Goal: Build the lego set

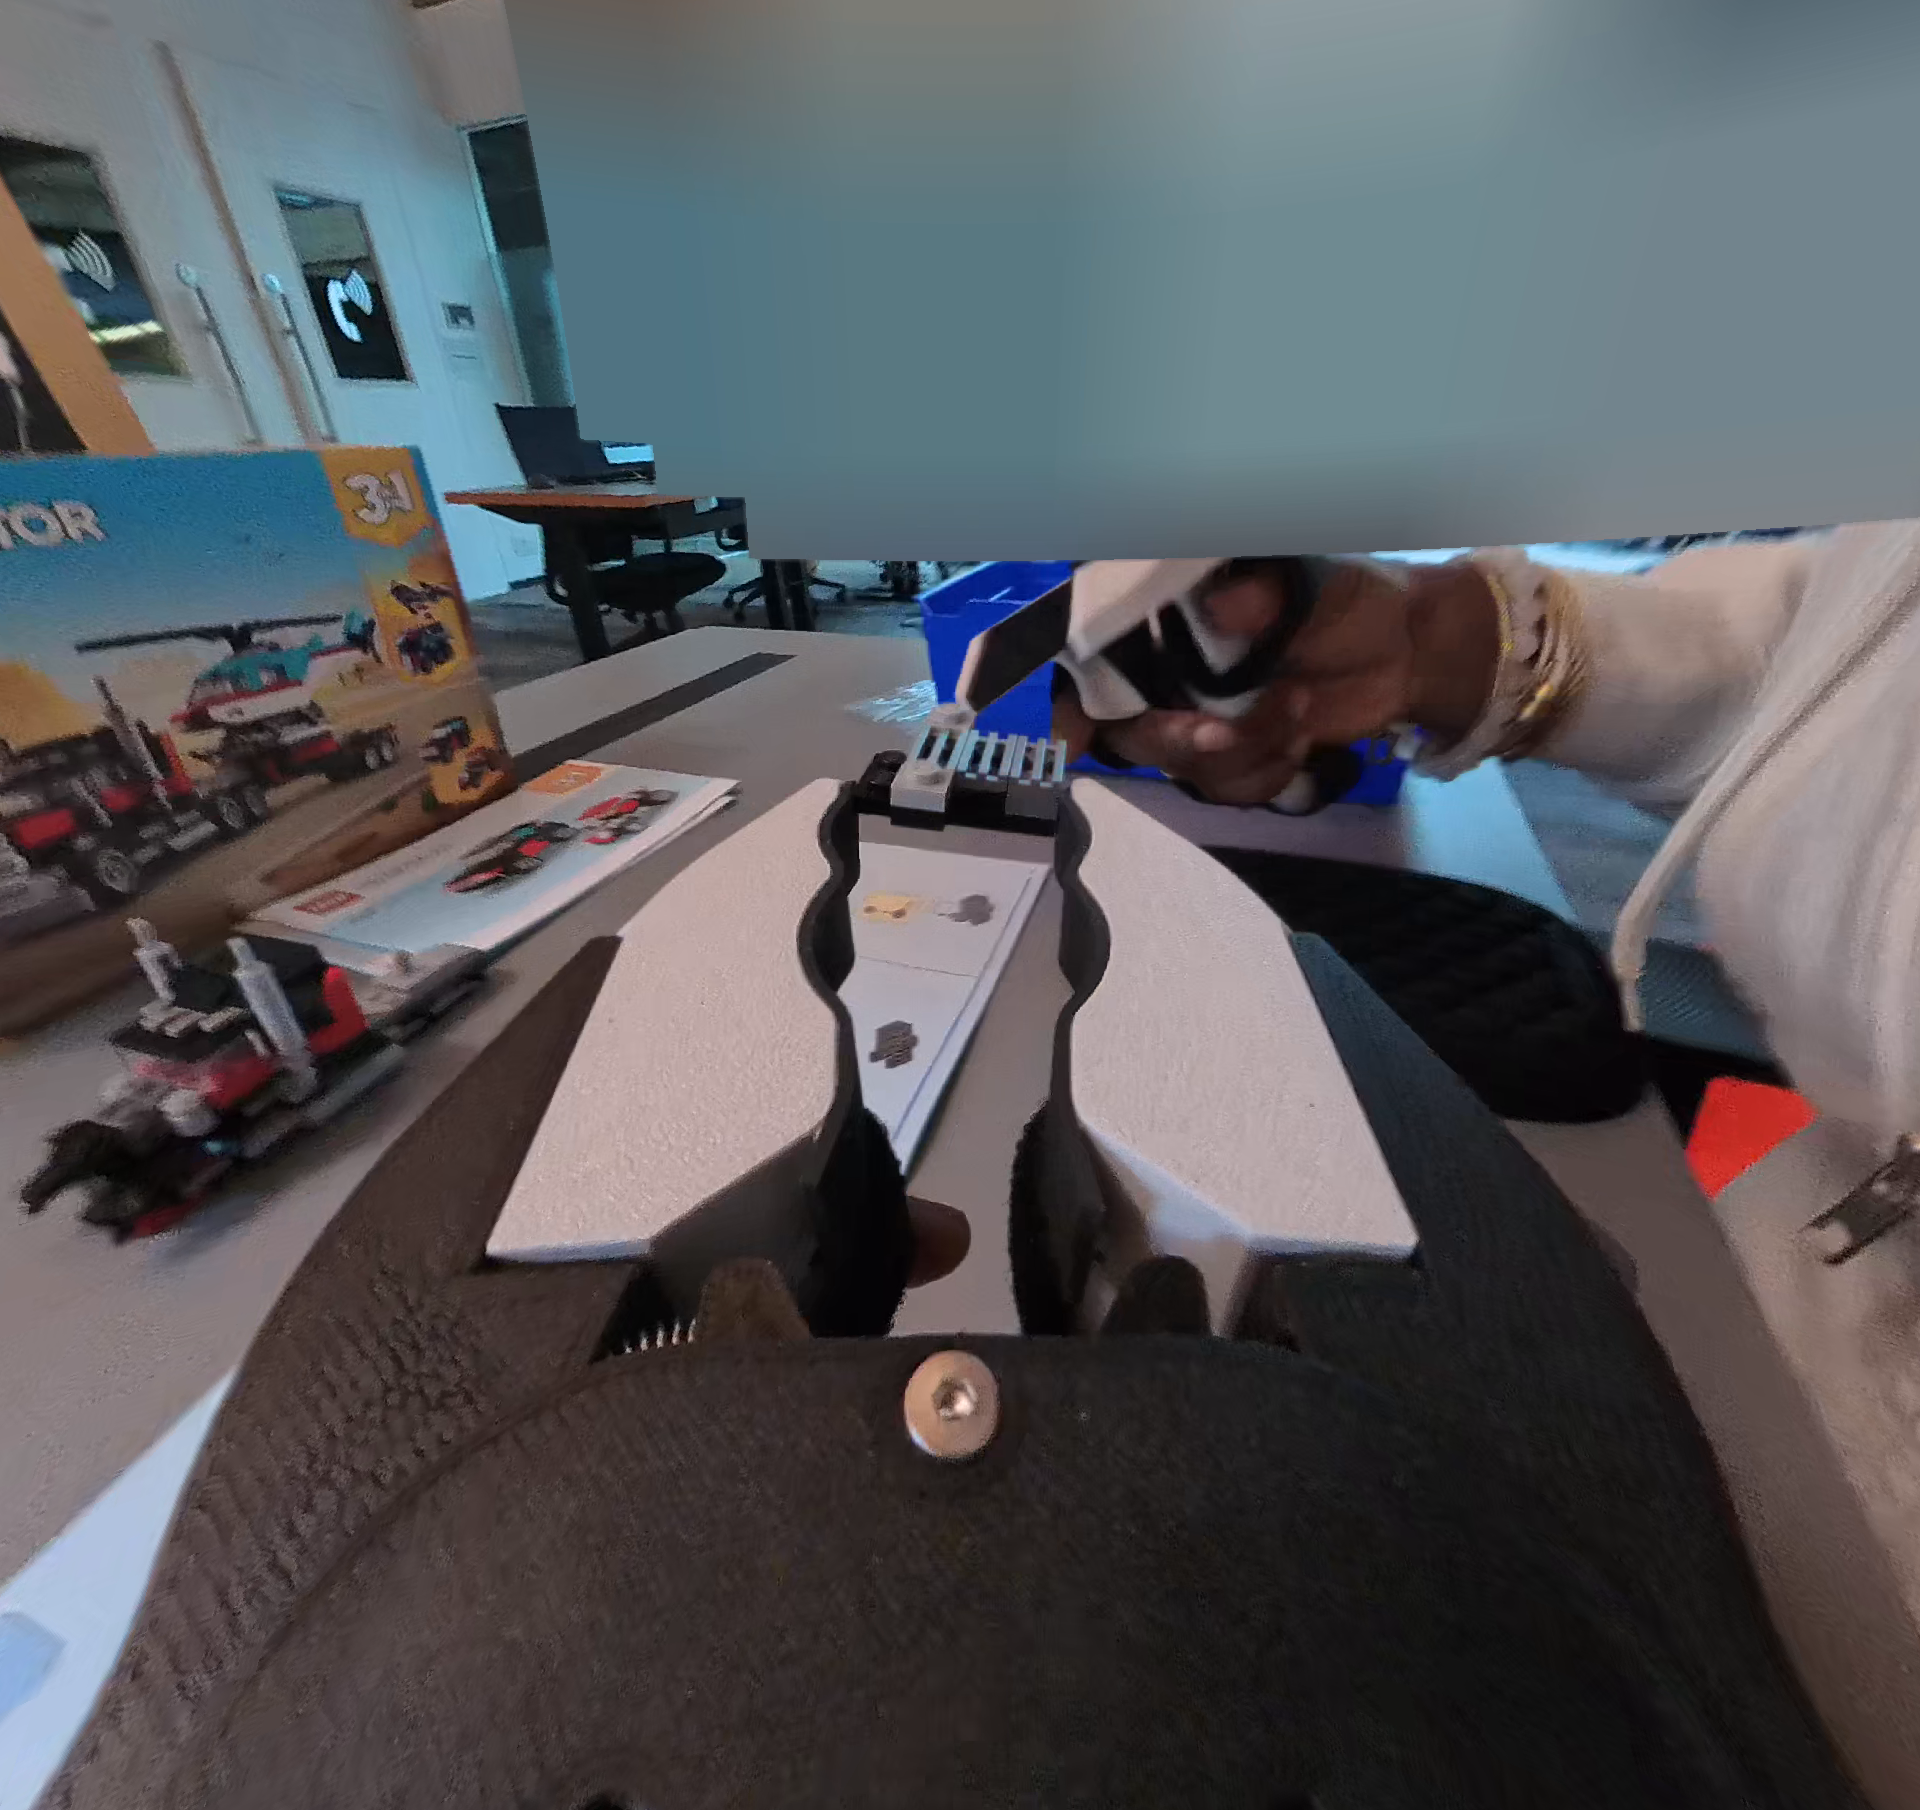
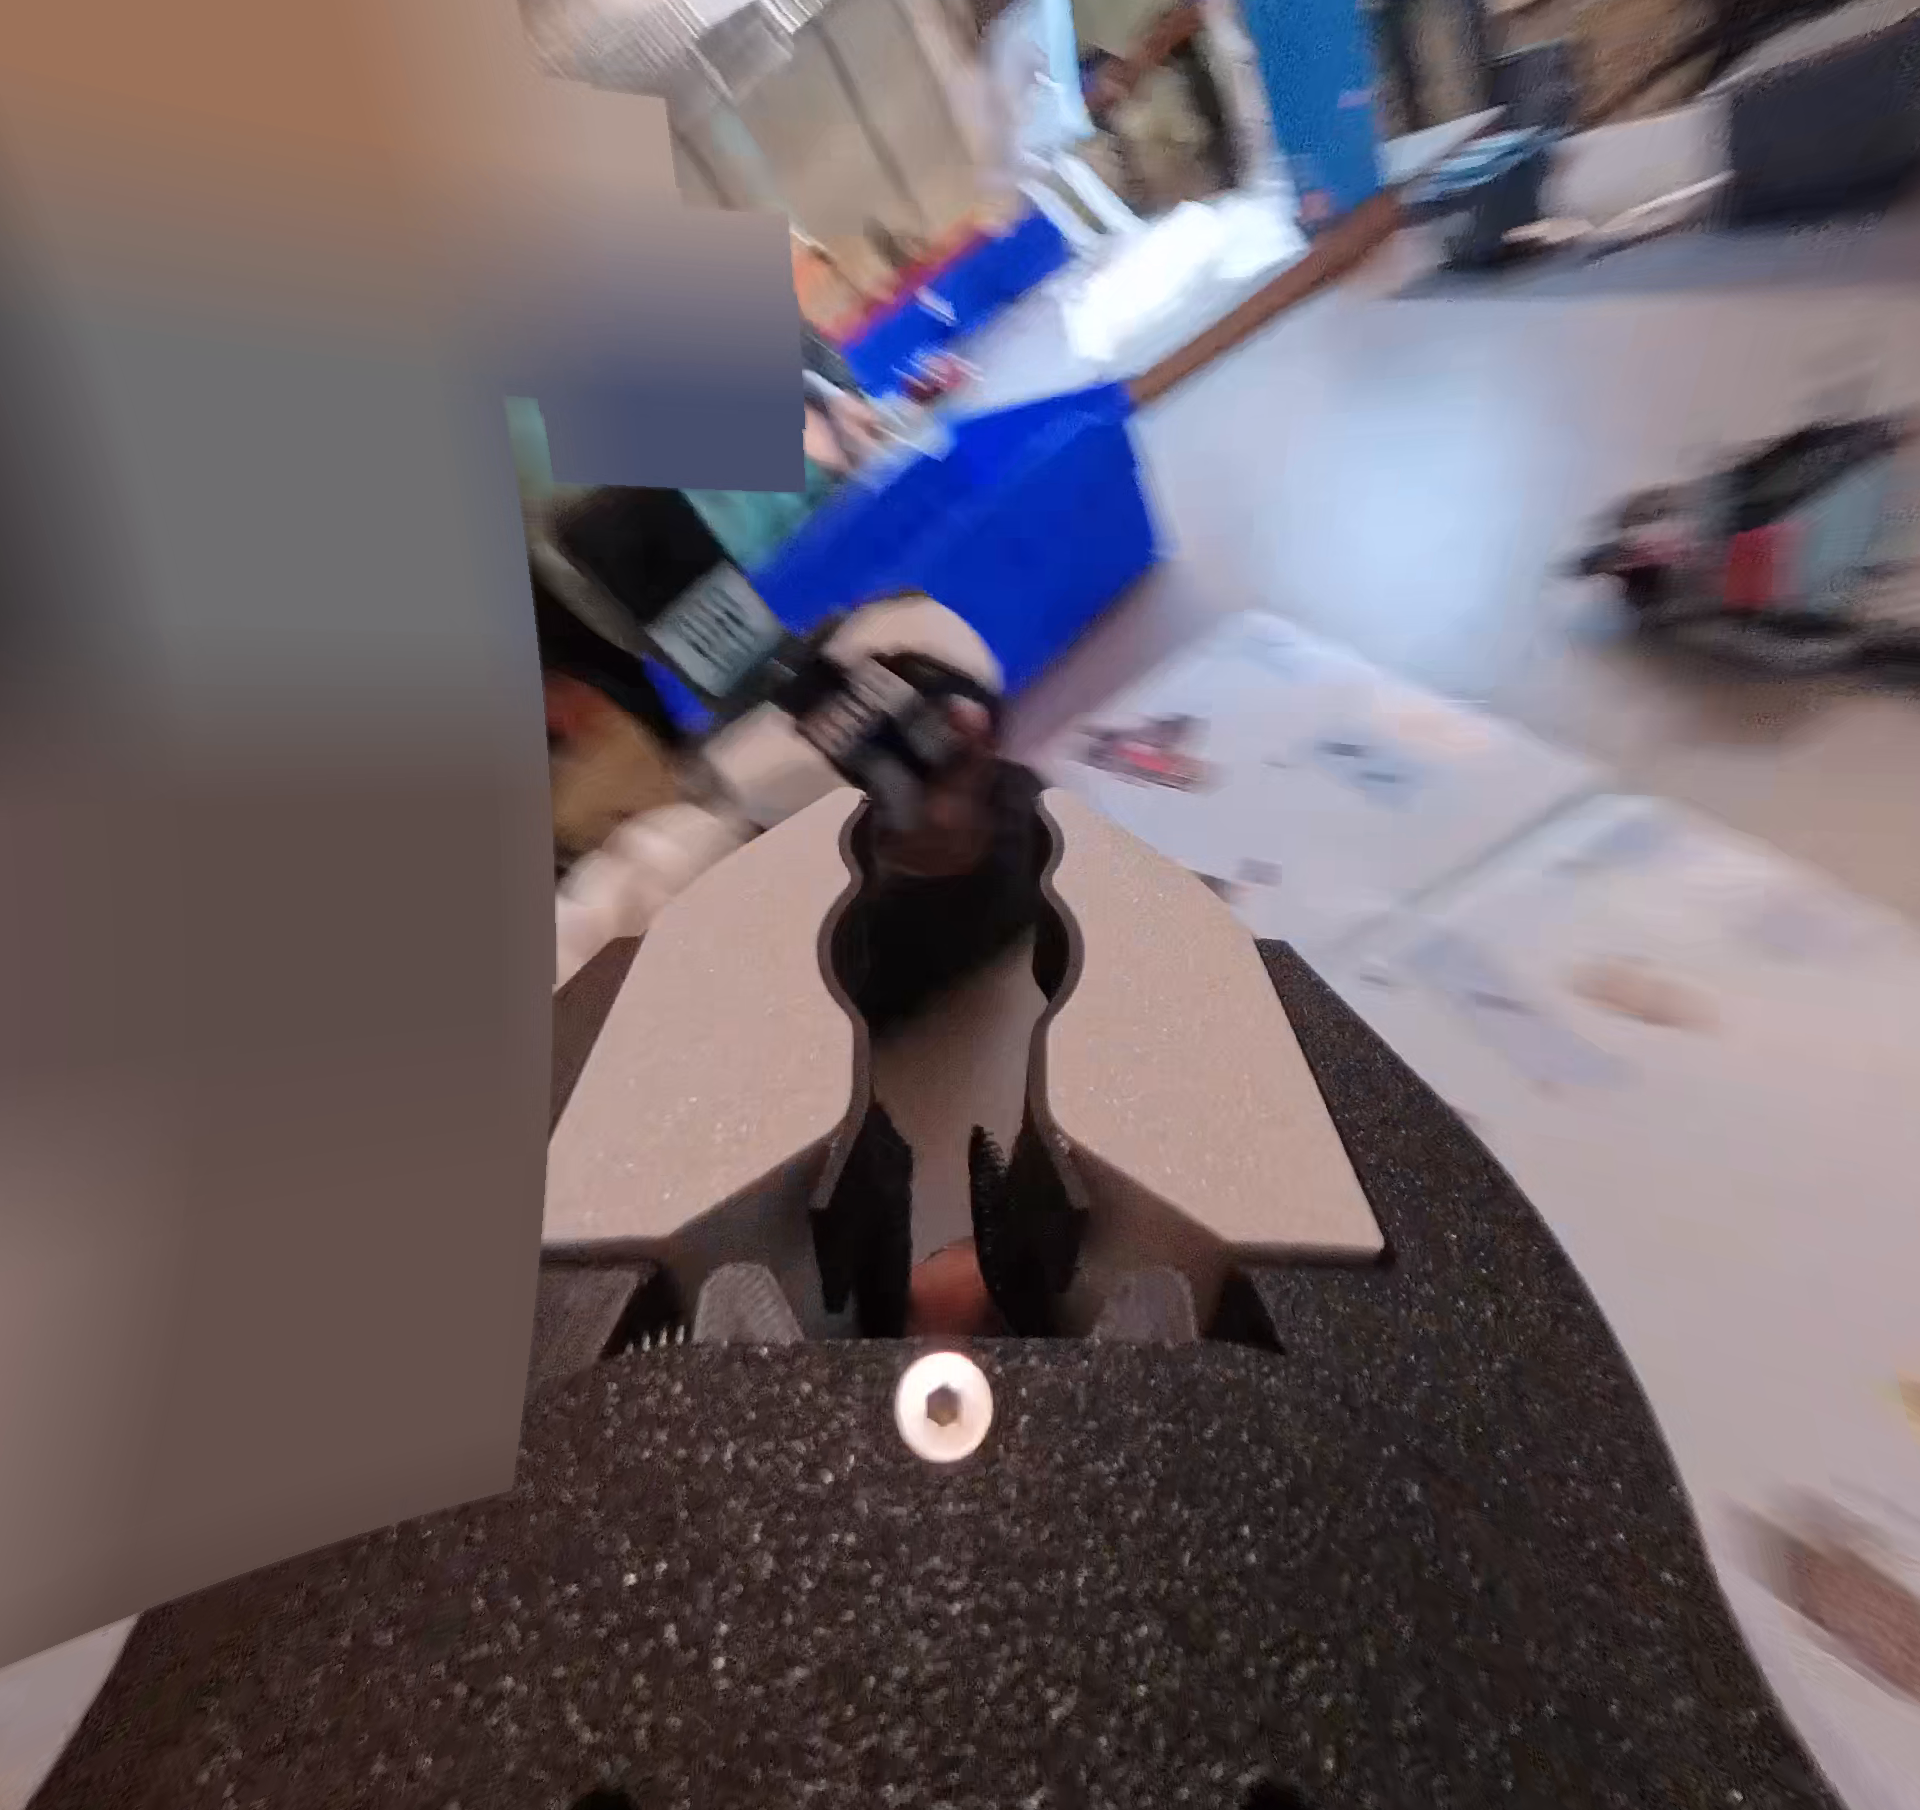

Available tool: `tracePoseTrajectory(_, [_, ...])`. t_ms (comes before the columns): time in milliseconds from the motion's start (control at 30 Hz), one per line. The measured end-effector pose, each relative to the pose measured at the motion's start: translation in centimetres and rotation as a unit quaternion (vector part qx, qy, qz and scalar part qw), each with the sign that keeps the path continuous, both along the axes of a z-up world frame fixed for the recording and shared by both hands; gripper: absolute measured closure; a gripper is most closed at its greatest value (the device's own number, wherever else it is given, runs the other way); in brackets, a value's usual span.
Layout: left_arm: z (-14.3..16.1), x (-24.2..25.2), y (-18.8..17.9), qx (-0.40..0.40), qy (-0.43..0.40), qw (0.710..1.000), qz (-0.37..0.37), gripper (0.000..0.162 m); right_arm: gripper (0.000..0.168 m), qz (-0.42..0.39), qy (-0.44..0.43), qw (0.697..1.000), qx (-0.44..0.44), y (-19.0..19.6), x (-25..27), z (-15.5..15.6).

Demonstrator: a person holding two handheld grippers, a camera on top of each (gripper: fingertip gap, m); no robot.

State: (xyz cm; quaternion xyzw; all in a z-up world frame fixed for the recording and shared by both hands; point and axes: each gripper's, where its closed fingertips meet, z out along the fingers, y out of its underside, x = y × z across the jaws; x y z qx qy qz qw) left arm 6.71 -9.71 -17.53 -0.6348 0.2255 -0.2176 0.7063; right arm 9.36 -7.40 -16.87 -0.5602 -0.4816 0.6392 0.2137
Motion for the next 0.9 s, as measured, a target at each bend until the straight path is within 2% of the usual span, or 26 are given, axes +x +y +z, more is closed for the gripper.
tracePoseTrajectory(33, [0.0, -0.1, 0.0, -0.008, -0.019, 1.000, -0.008, 0.125, 0.142, -0.032, -0.028, 0.995, 0.091, 1.3, 0.7, -1.1])
tracePoseTrajectory(100, [-0.3, -0.2, 0.2, -0.025, -0.033, 0.999, -0.012, 0.125, 0.145, -0.073, -0.086, 0.965, 0.238, 3.5, 2.3, -3.2])
tracePoseTrajectory(167, [-0.5, -0.2, 0.4, -0.035, -0.037, 0.999, -0.019, 0.126, 0.146, -0.056, -0.142, 0.943, 0.296, 3.9, 3.5, -5.4])
tracePoseTrajectory(233, [-0.7, -0.2, 0.5, -0.047, -0.046, 0.997, -0.026, 0.126, 0.147, -0.004, -0.183, 0.941, 0.286, 2.8, 4.2, -7.4])
tracePoseTrajectory(333, [-0.9, -0.5, 0.8, -0.068, -0.066, 0.995, -0.036, 0.126, 0.157, 0.062, -0.183, 0.941, 0.279, 0.9, 3.7, -8.9])
tracePoseTrajectory(467, [-1.0, -0.5, 0.8, -0.072, -0.071, 0.994, -0.041, 0.125, 0.159, 0.174, -0.185, 0.910, 0.328, -1.3, 2.4, -10.9])
tracePoseTrajectory(700, [-0.9, -0.8, 0.8, -0.067, -0.082, 0.994, -0.038, 0.126, 0.159, 0.231, -0.174, 0.875, 0.387, -1.2, 0.3, -12.6])
tracePoseTrajectory(900, [-0.8, -1.0, 0.8, -0.070, -0.094, 0.992, -0.044, 0.126, 0.157, 0.294, -0.129, 0.864, 0.388, -1.1, 0.5, -12.8])
